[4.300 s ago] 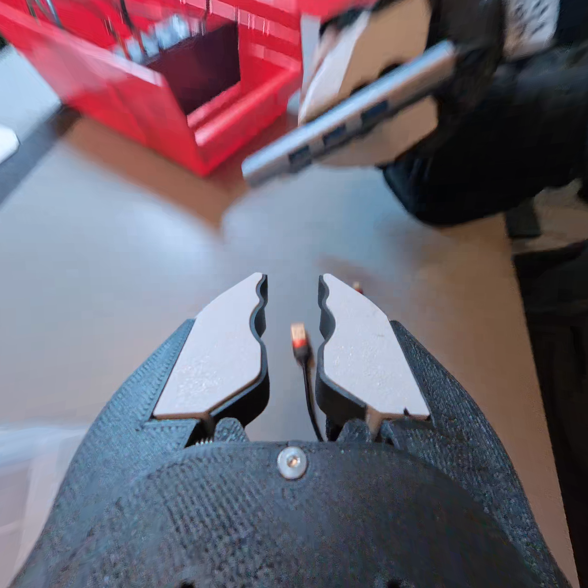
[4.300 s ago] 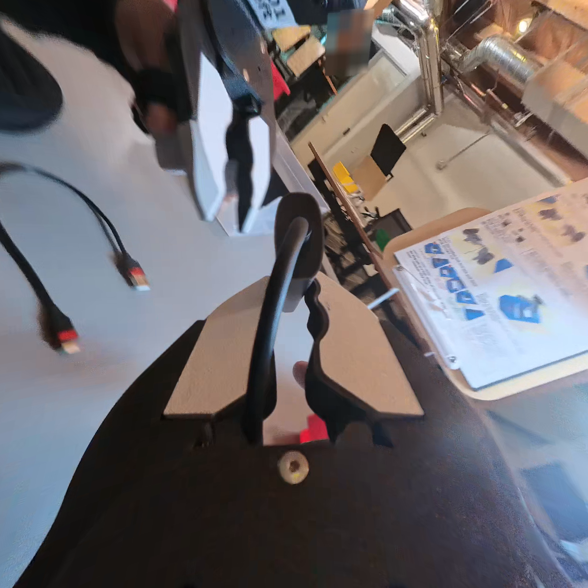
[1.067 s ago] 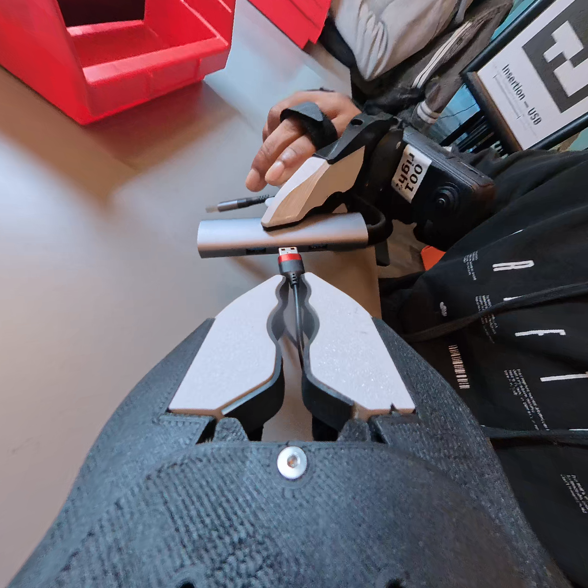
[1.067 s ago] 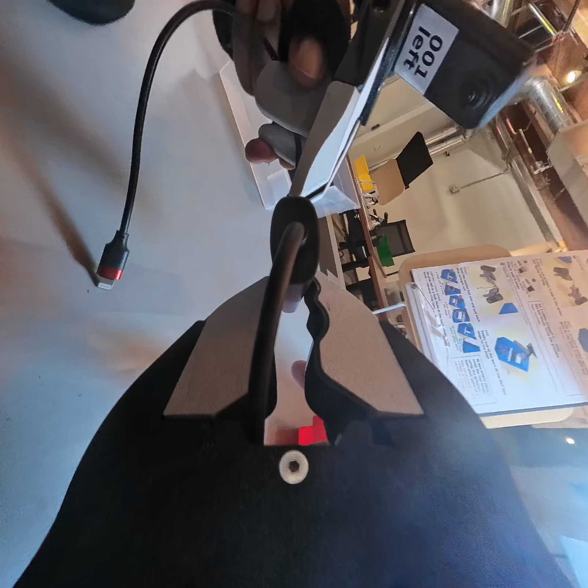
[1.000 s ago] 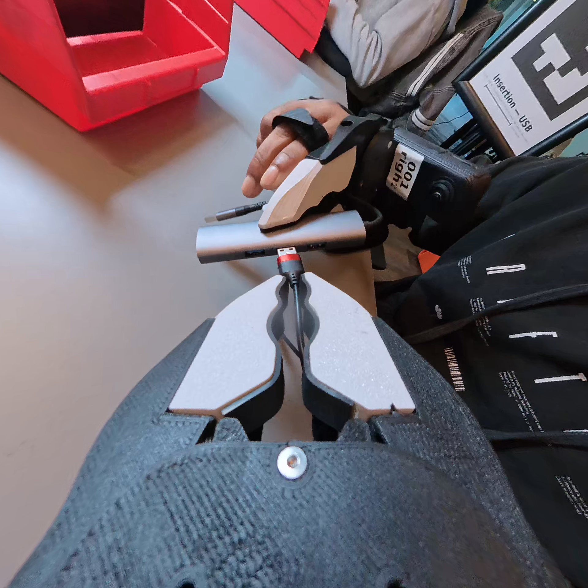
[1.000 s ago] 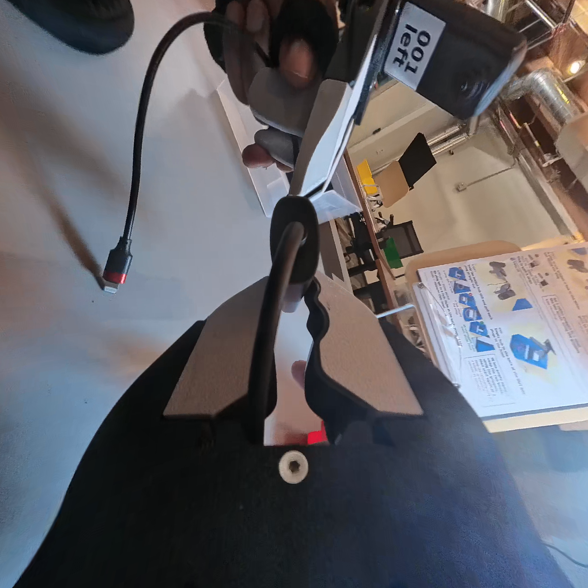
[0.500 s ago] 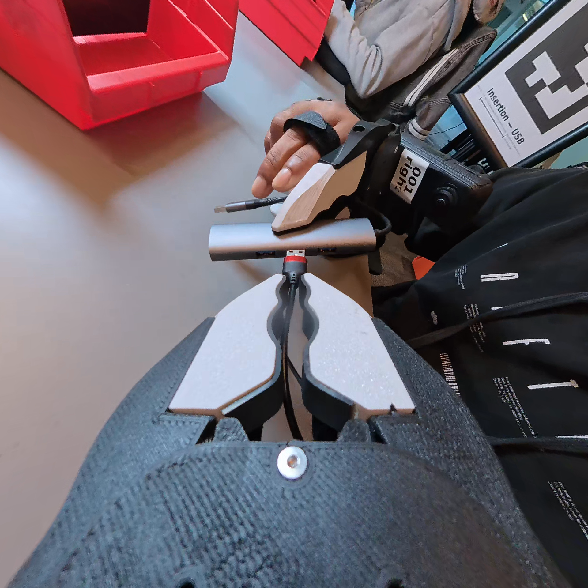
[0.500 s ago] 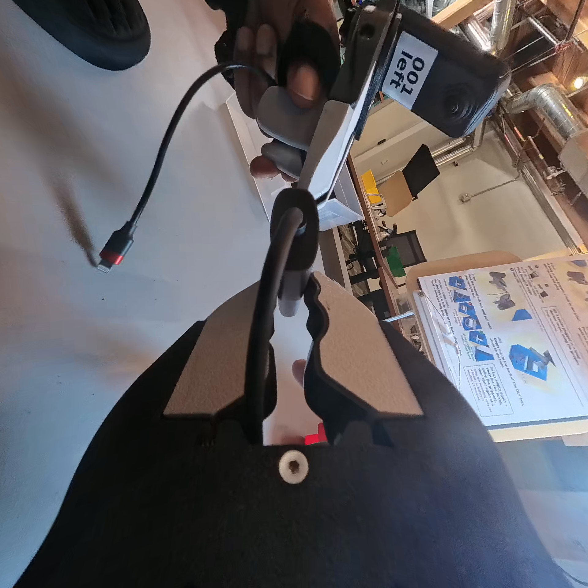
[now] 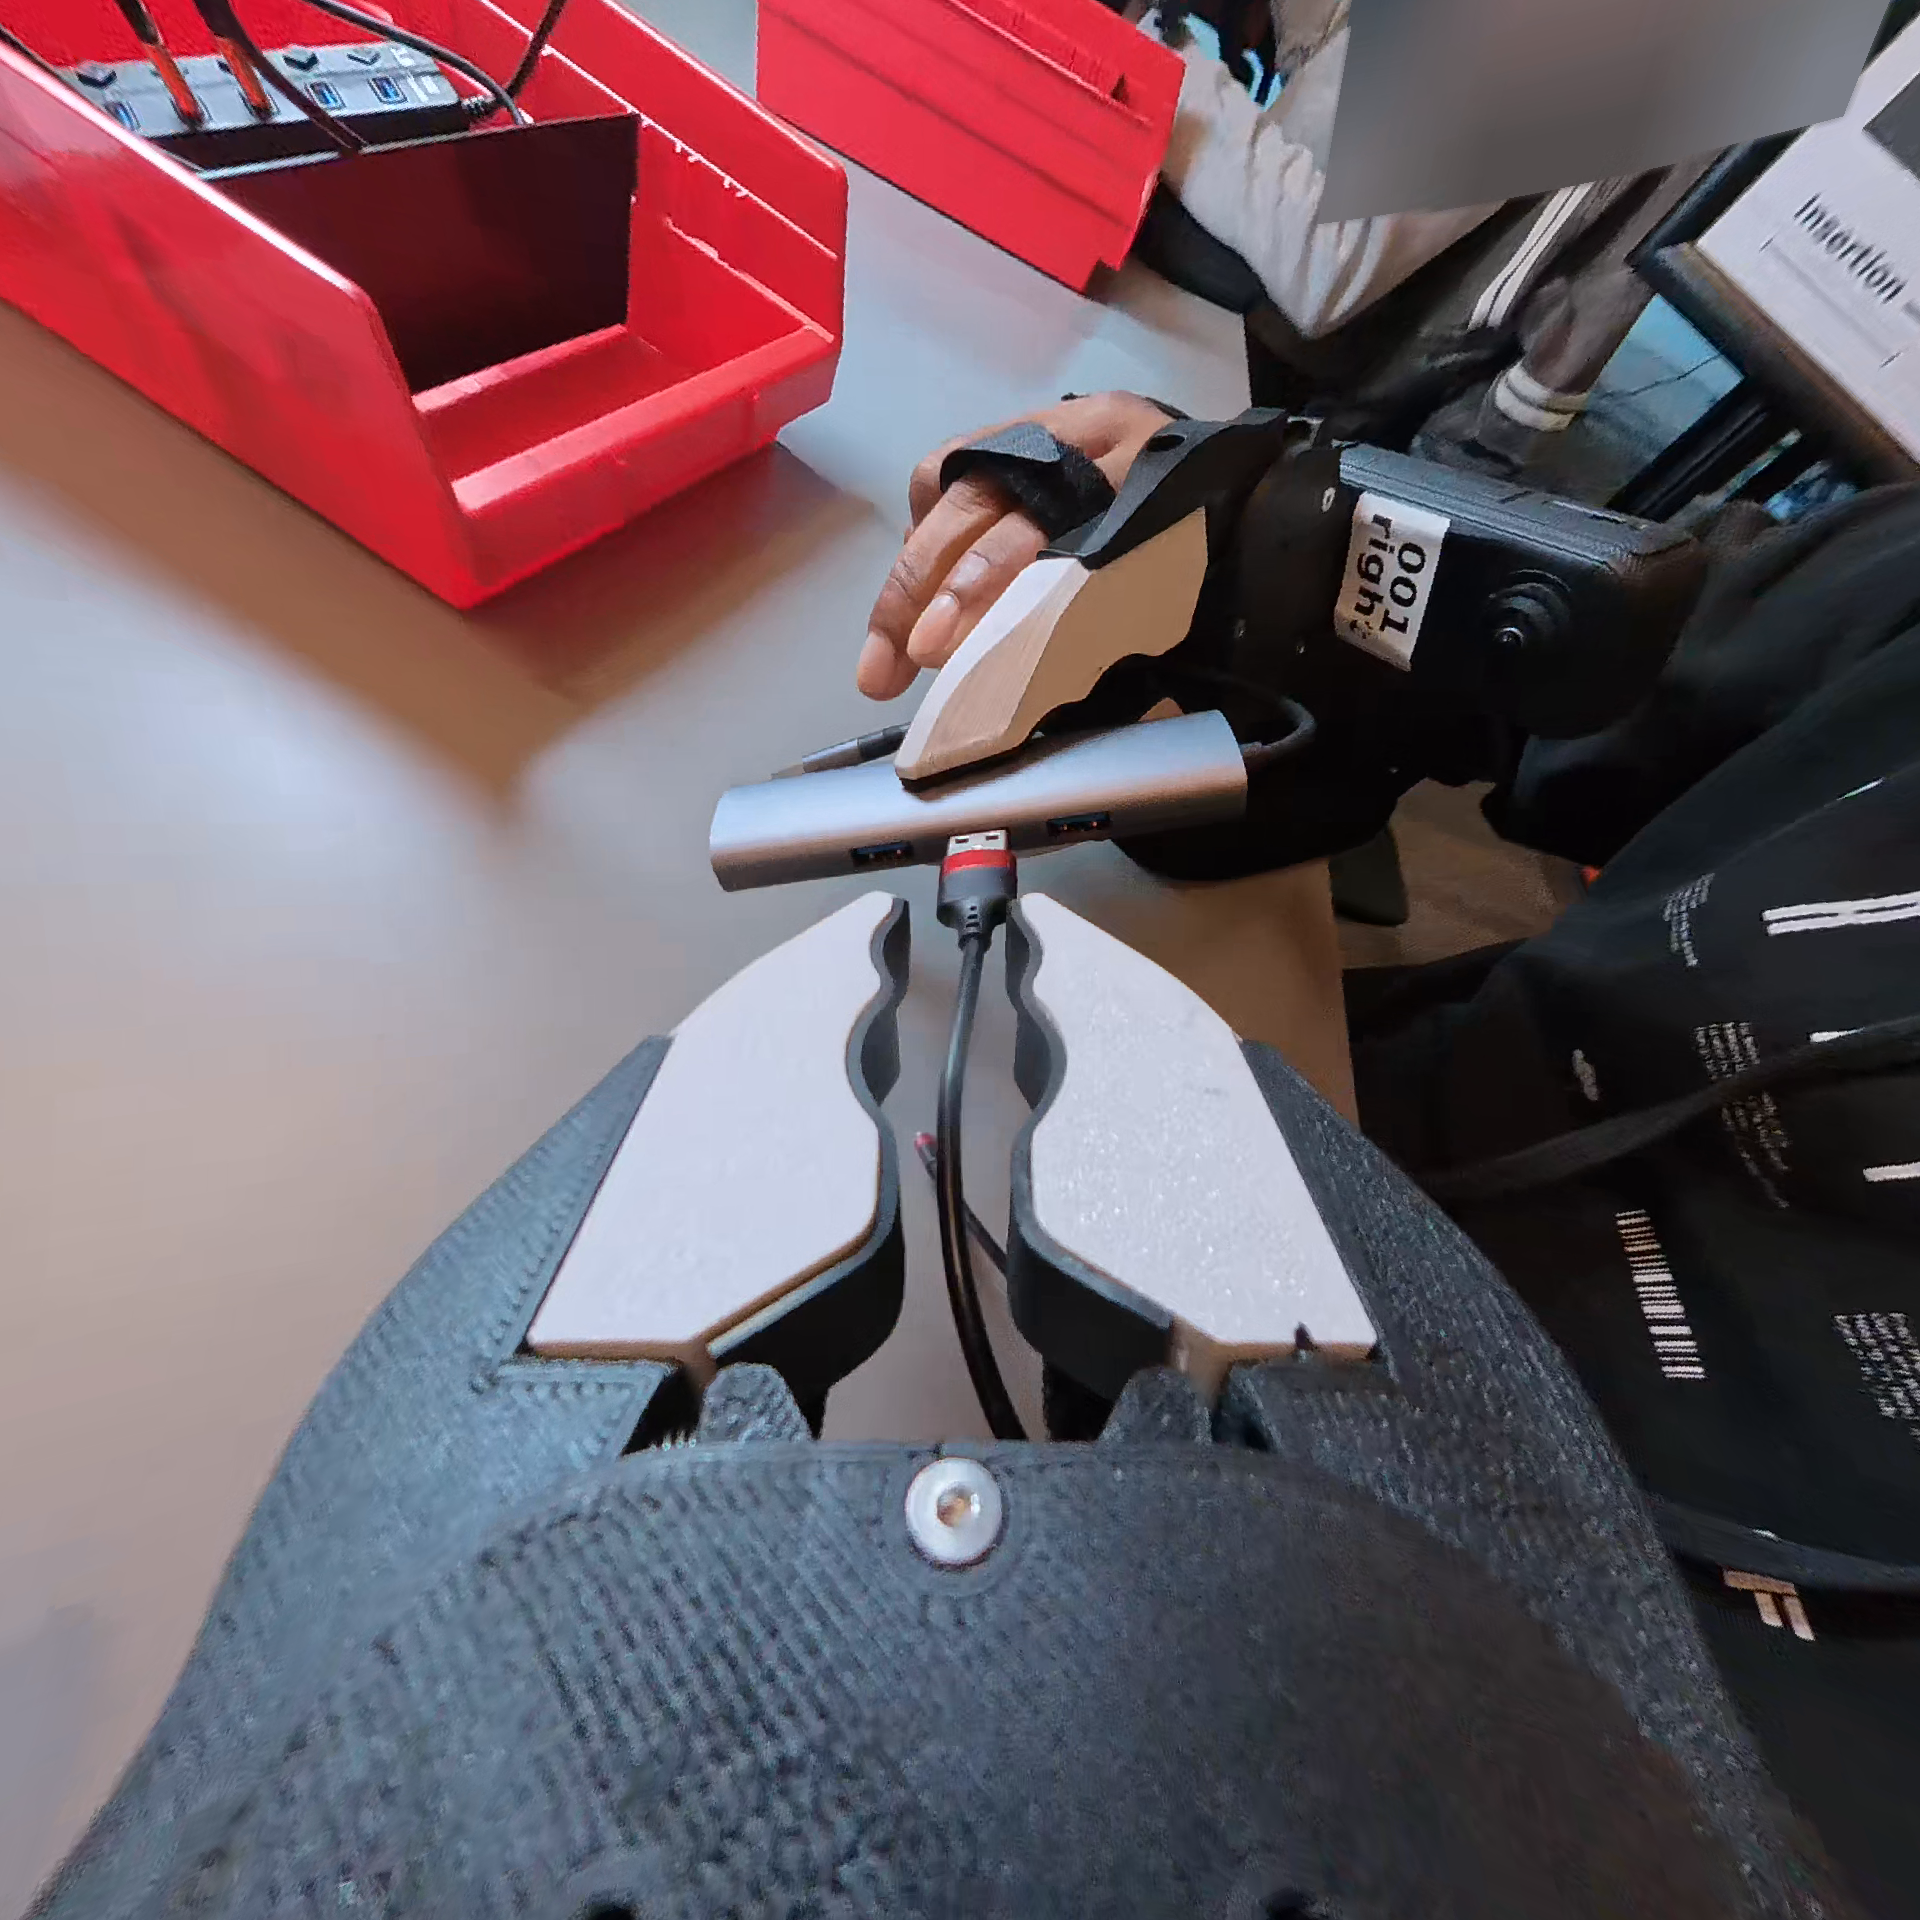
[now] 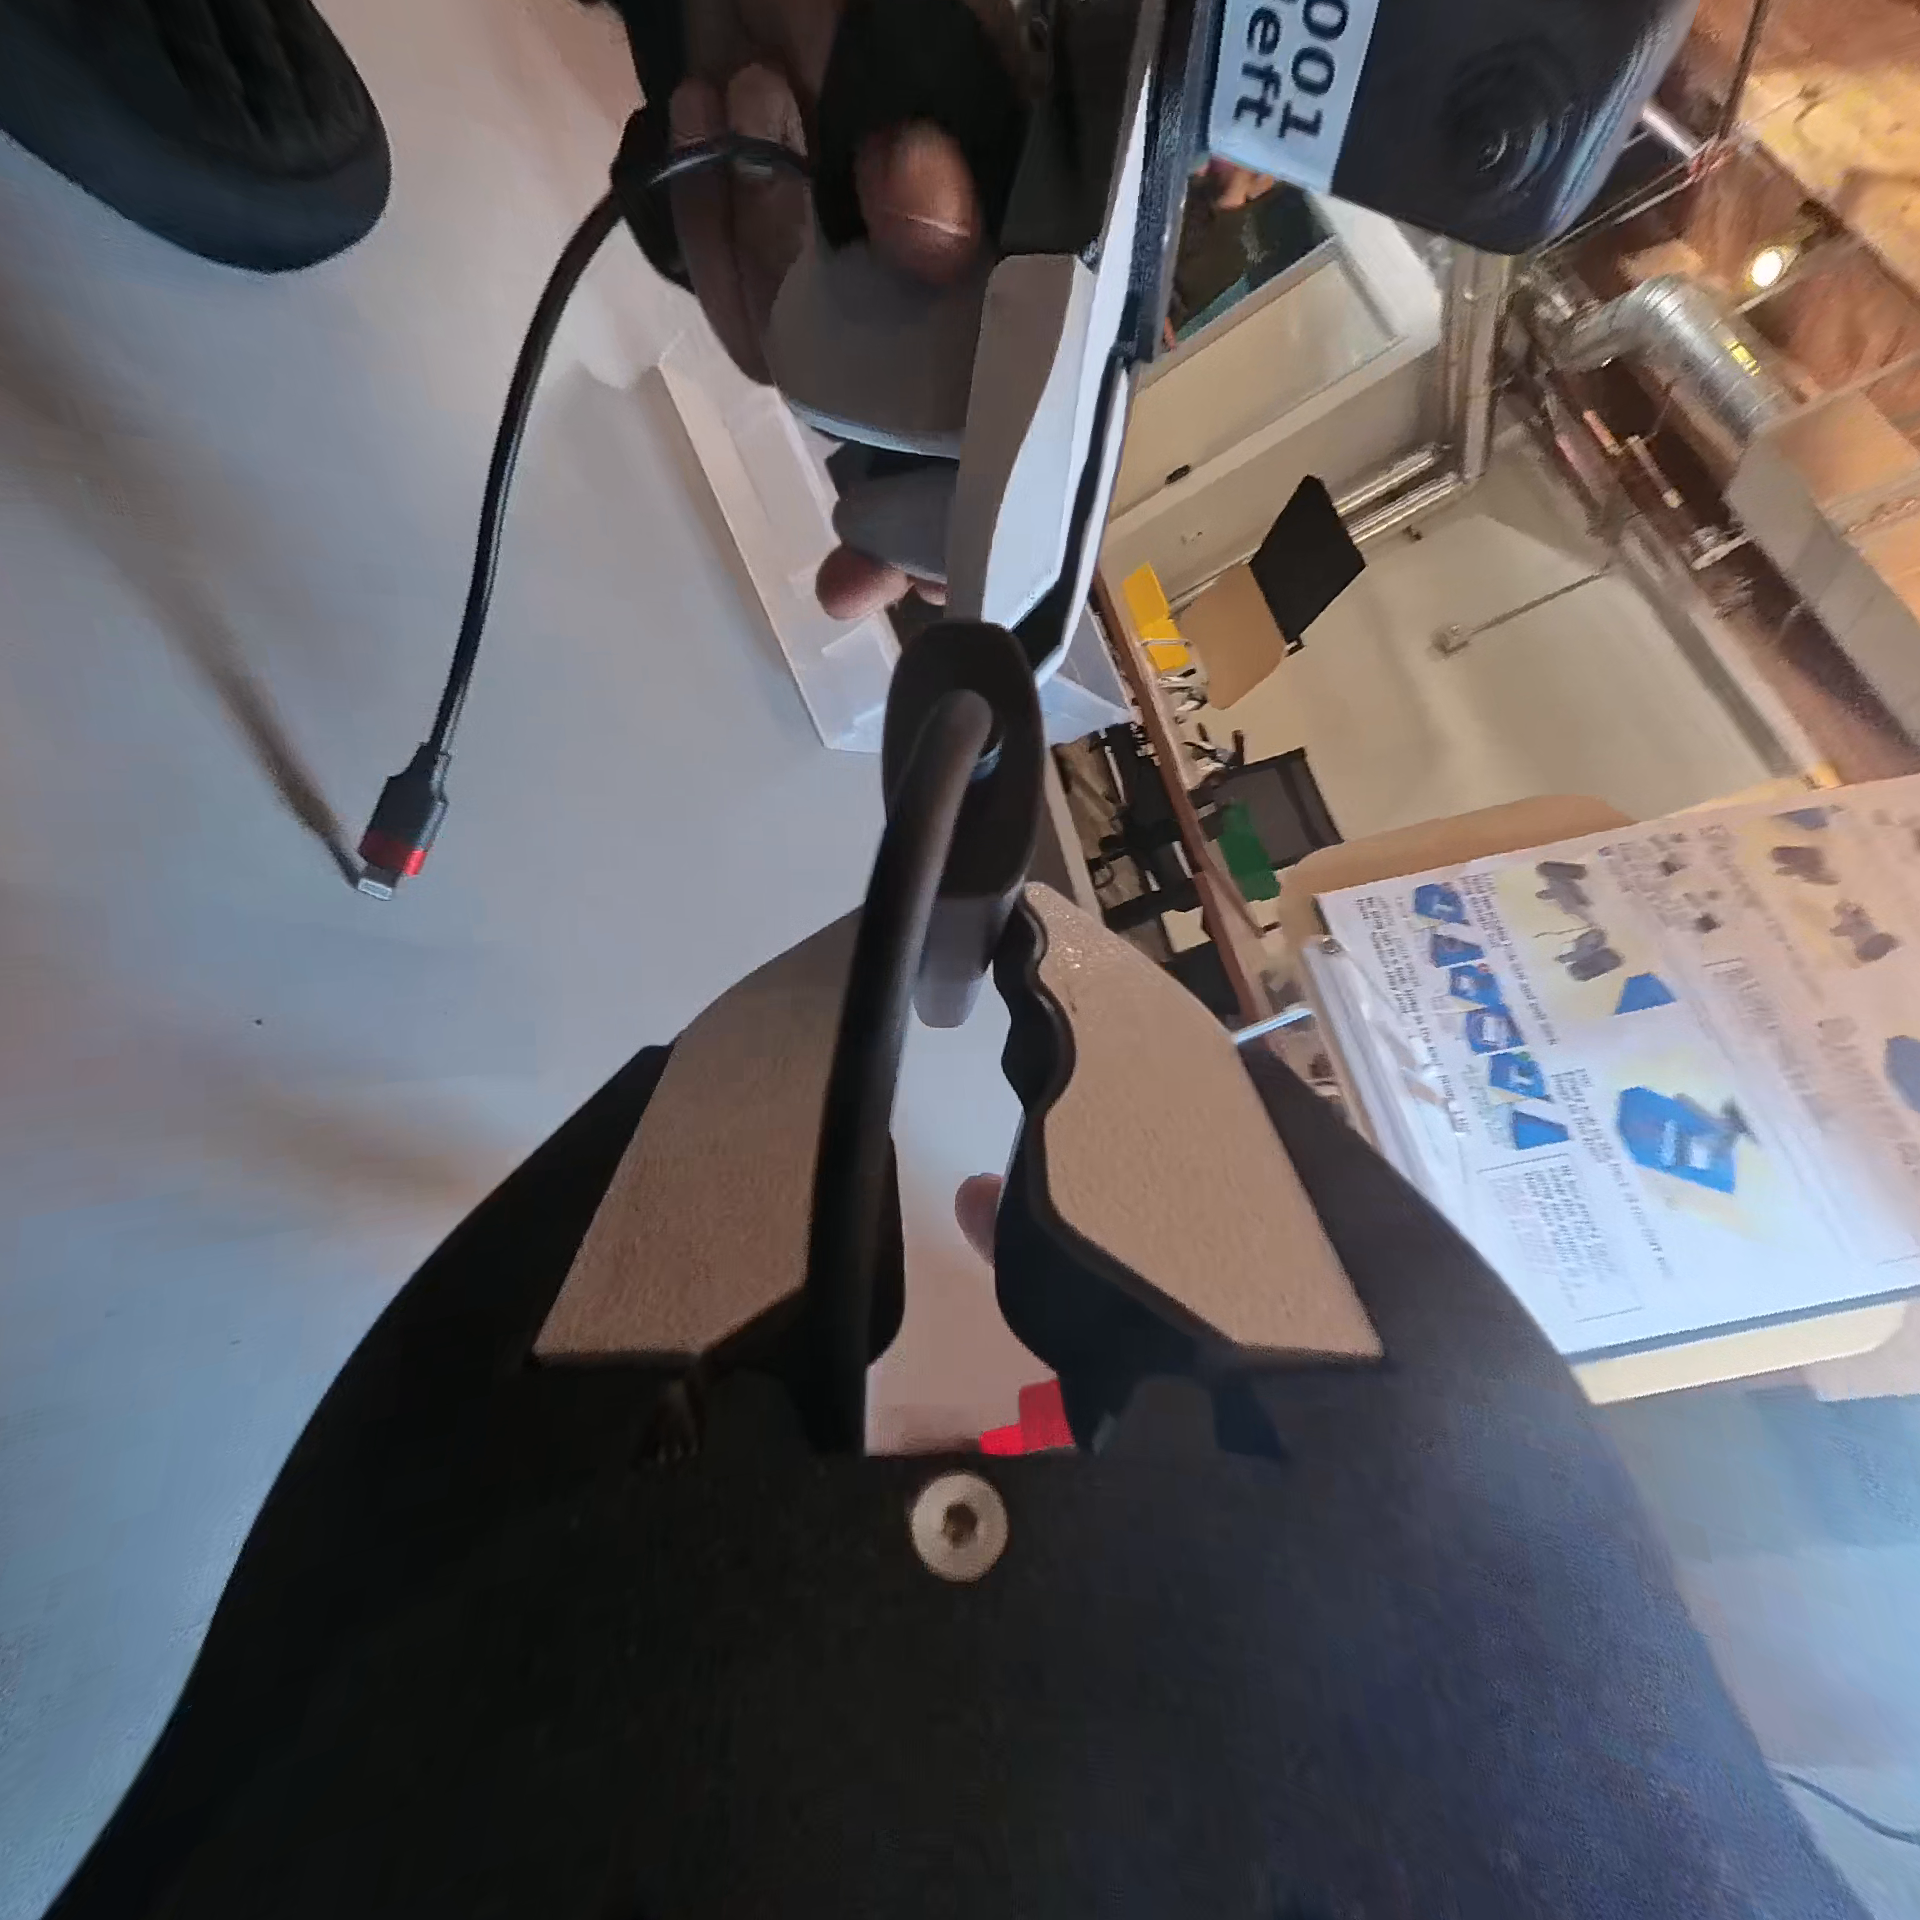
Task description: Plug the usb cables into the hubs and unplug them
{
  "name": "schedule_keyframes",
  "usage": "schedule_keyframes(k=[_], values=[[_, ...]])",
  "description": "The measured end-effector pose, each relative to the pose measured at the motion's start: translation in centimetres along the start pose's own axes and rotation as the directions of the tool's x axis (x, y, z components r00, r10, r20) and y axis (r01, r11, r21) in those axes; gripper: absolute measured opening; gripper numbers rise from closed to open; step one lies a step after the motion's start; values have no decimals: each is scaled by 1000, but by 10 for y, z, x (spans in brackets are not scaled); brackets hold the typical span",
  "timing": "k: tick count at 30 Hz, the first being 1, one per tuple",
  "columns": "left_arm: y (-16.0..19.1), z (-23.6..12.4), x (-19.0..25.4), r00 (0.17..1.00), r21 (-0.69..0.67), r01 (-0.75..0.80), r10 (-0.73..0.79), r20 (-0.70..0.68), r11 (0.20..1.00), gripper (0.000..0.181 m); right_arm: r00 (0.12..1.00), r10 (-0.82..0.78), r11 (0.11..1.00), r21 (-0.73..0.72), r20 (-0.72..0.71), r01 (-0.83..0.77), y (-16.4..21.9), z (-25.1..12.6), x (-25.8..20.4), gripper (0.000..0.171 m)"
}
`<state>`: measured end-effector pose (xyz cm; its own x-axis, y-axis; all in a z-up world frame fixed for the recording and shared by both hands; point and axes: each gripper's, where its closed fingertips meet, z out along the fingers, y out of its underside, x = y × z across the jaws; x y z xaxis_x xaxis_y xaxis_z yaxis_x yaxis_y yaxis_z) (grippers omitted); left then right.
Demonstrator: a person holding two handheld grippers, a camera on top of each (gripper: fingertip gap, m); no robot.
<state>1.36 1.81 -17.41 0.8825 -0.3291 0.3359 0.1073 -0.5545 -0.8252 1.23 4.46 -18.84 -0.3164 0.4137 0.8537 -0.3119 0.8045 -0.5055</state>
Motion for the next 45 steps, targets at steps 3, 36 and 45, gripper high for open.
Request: schedule_keyframes(k=[3,36,45], values=[[-1,-1,8,999,-7,-50,50,17,999,18,996,-53,999,4,-65,54,-5,-3,9,17],[36,12,4,999,-212,46,-46,6,976,15,907,-418,906,-59,46,420,-5,11,-25,16],[39,25,3,998,-215,57,-59,-3,975,14,904,-419,902,-79,90,425,-1,9,-29,16]])
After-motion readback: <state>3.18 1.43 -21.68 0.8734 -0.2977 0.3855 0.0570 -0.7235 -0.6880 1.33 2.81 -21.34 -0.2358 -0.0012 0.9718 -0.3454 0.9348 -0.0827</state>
